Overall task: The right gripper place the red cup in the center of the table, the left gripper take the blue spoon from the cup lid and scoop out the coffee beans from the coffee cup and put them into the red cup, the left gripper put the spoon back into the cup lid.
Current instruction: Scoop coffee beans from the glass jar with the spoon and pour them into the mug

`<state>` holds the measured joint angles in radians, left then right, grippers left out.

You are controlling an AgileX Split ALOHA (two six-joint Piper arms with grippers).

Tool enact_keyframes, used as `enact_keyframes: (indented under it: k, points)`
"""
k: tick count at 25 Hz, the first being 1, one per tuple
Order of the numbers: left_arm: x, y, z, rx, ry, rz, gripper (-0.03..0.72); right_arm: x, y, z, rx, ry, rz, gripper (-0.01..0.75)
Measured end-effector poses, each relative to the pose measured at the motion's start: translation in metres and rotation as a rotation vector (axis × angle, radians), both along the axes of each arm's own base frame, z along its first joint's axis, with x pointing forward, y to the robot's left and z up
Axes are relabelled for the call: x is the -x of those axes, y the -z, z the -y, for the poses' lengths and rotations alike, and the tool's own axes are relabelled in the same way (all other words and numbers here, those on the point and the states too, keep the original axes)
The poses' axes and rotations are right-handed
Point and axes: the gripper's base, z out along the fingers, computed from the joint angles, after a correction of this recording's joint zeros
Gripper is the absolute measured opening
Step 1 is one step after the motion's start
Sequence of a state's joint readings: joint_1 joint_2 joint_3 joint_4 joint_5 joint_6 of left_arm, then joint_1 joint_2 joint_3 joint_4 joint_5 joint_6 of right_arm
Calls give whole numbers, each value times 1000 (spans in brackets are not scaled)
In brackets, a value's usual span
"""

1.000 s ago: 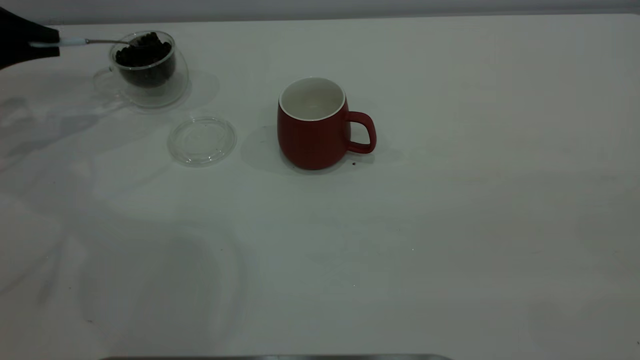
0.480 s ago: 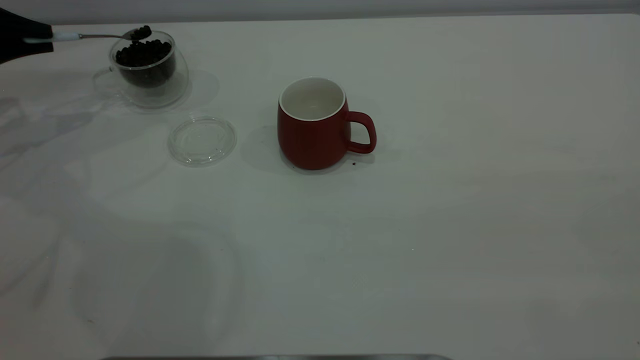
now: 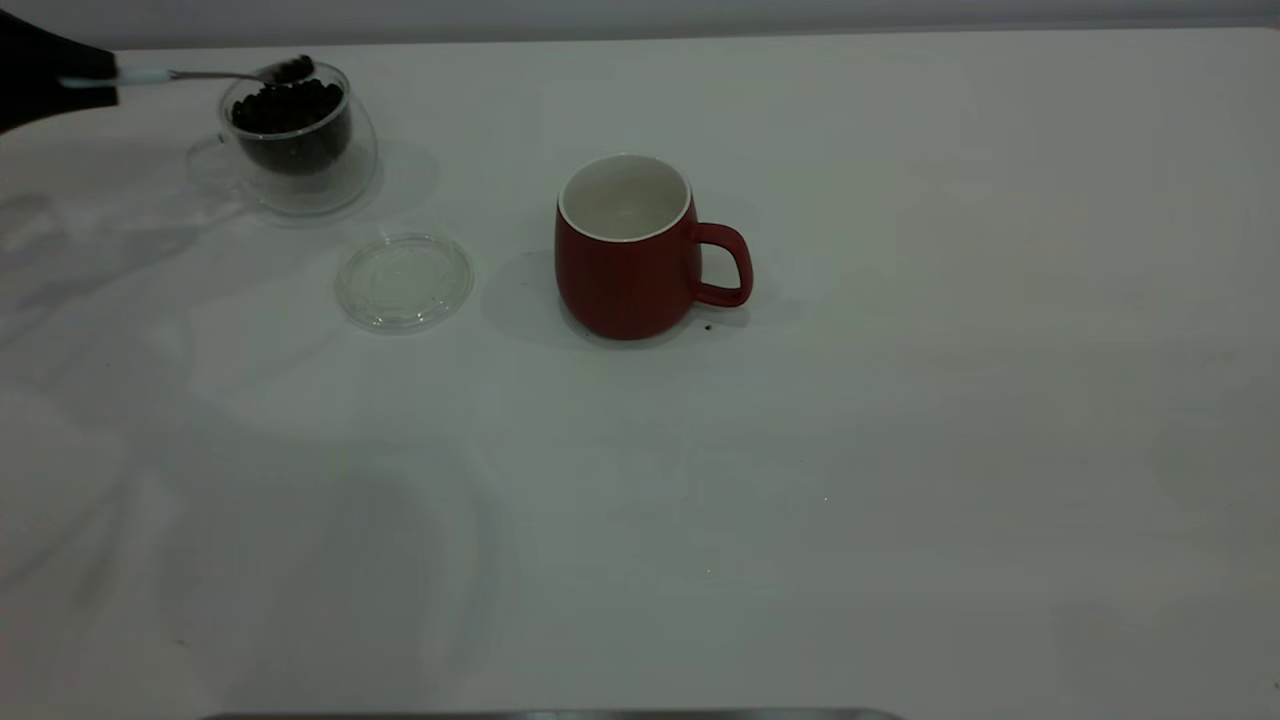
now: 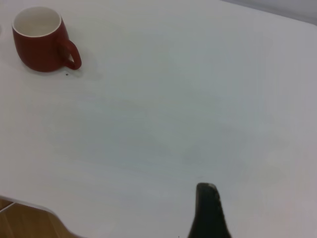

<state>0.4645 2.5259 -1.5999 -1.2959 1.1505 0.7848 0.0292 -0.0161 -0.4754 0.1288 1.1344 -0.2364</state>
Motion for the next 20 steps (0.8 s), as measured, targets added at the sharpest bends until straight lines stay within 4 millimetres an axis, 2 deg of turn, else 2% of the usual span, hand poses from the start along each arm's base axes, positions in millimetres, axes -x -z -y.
enact_keyframes:
  k: [20]
  points:
    - [-15,0,85,2,194,-20,124,0,0,0,0,0,0,573]
